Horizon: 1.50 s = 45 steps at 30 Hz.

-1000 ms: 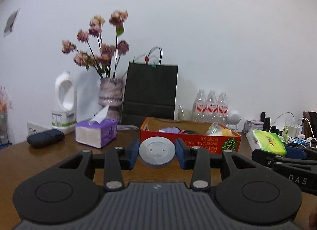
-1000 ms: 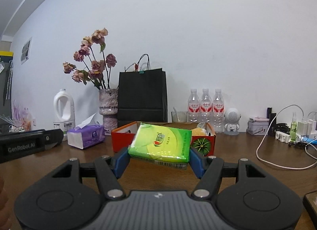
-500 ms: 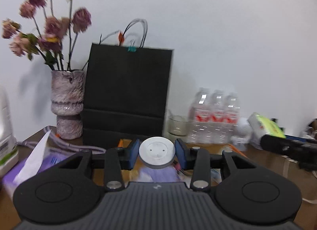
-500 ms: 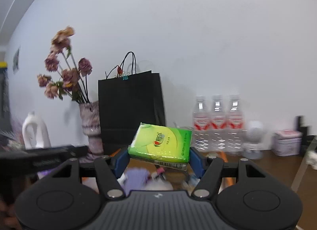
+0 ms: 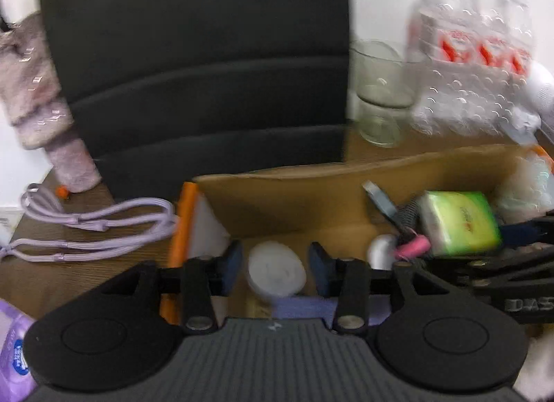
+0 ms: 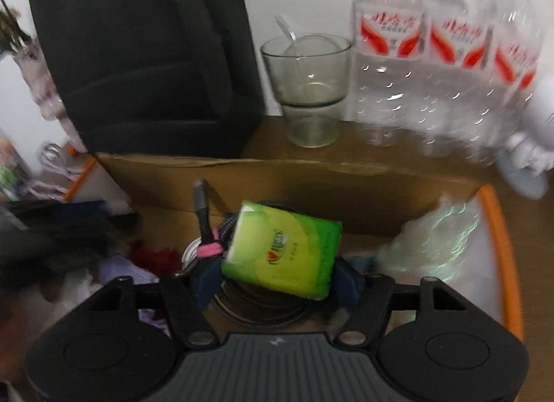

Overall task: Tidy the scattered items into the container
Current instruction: 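Lift the tissue pack and white disc with both tools over the box, then open both tools to drop the tissue pack and disc into the box, then withdraw both tools and move the right tool toward the small white case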

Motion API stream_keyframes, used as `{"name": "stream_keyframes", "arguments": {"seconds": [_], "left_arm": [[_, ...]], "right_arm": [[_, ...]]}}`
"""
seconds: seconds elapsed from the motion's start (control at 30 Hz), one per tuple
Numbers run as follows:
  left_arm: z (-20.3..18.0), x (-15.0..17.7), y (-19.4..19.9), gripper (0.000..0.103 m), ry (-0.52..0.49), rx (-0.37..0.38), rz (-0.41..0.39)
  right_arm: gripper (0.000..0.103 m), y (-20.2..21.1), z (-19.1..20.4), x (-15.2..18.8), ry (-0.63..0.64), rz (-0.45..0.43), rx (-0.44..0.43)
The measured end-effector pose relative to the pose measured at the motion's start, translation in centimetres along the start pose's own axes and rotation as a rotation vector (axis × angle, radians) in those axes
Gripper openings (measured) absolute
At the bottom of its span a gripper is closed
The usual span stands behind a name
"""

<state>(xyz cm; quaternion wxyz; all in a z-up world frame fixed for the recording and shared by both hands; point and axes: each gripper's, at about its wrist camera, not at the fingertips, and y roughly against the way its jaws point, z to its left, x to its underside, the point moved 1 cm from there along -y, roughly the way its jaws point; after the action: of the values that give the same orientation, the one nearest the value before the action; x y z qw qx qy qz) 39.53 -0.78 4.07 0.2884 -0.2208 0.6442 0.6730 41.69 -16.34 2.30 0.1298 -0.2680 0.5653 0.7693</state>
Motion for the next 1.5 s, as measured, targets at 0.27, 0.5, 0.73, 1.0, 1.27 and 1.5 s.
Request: {"name": "stream_keyframes", "arguments": {"seconds": [0.27, 0.5, 0.73, 1.0, 1.27, 1.5], "left_arm": [[0.7, -0.7, 0.1, 0.079, 0.044, 0.034, 0.083], [3.4, -1.4, 5.3, 0.102, 0.171, 0.127, 0.146], [3.7, 0.4, 10.5, 0.103, 0.202, 0.072, 0.189], [2.3, 1.4, 18.0, 0.103, 0.143, 0.026, 0.123], [0.1, 9.1, 24.3, 0.103, 0.136, -0.111, -0.392], [-1.0, 17.0, 25.7, 0.103, 0.189, -0.064, -0.513]], "right_arm": [[0.078, -0.1, -0.2, -0.3, -0.071, 0.073, 0.005], [0.095, 6.4, -0.7, -1.5, -0.075, 0.146, 0.019], [0.097, 11.1, -2.1, 0.5, -0.192, 0.253, 0.140], [0.098, 17.3, 0.4, 3.6, -0.152, 0.210, 0.140], [0.098, 20.7, 4.6, 10.4, -0.030, -0.230, 0.165], [0.098, 20.8, 7.2, 18.0, 0.066, -0.467, 0.216]]}}
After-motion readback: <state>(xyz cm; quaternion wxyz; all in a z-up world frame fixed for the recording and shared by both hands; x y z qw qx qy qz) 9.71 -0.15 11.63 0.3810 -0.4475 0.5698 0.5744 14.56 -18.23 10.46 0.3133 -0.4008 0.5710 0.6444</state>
